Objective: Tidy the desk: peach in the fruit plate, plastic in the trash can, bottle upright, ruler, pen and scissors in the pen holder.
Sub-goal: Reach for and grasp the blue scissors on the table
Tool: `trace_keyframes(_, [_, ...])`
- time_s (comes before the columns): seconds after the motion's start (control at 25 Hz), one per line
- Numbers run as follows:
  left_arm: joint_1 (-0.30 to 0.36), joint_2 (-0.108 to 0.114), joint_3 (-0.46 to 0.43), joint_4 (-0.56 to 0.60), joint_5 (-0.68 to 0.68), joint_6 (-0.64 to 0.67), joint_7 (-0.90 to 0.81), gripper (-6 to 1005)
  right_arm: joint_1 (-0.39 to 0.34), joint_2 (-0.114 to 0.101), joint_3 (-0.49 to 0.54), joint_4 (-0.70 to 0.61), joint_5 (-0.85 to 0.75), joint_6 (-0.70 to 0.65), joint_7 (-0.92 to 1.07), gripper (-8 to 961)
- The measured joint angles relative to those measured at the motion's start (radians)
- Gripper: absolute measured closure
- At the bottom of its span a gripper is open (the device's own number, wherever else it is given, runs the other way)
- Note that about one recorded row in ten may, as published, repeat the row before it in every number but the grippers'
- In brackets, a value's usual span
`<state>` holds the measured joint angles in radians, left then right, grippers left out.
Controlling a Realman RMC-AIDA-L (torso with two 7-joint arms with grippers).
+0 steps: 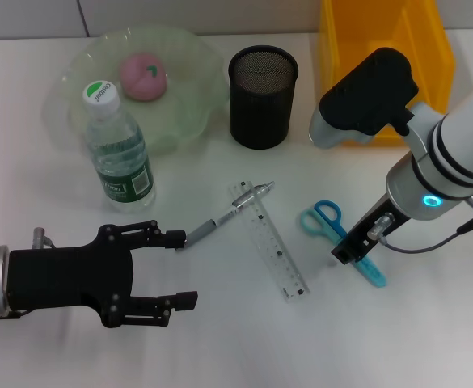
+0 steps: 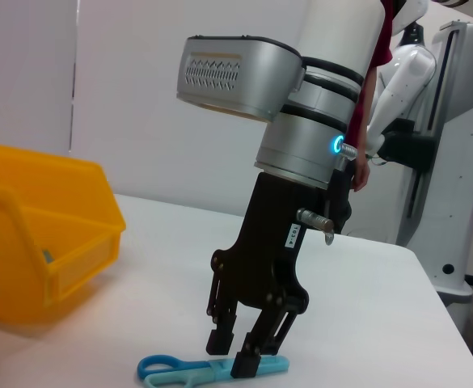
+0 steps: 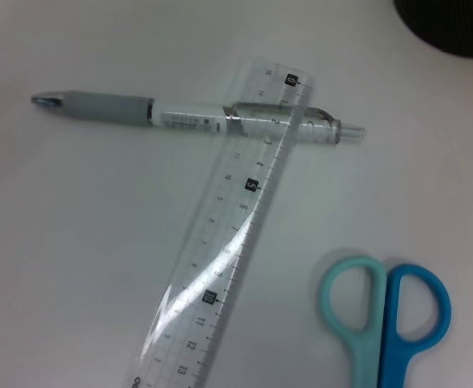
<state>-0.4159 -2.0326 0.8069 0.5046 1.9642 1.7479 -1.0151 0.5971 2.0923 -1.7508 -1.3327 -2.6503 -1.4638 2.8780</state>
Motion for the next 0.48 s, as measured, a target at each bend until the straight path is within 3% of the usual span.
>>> trace_keyframes(0.24, [0.001,0.0,0.002,-0.002,0.001,-0.008,0.002,171,-0.002,0.0,-0.006,0.007,-0.002,0.02,0.014,539])
trace_keyframes(0.48, [0.003,0.0,0.002,-0.004,0.001,-0.011,0.003,171,-0.002,0.0,-0.007,0.017,-0.011,0.025,0.027,574])
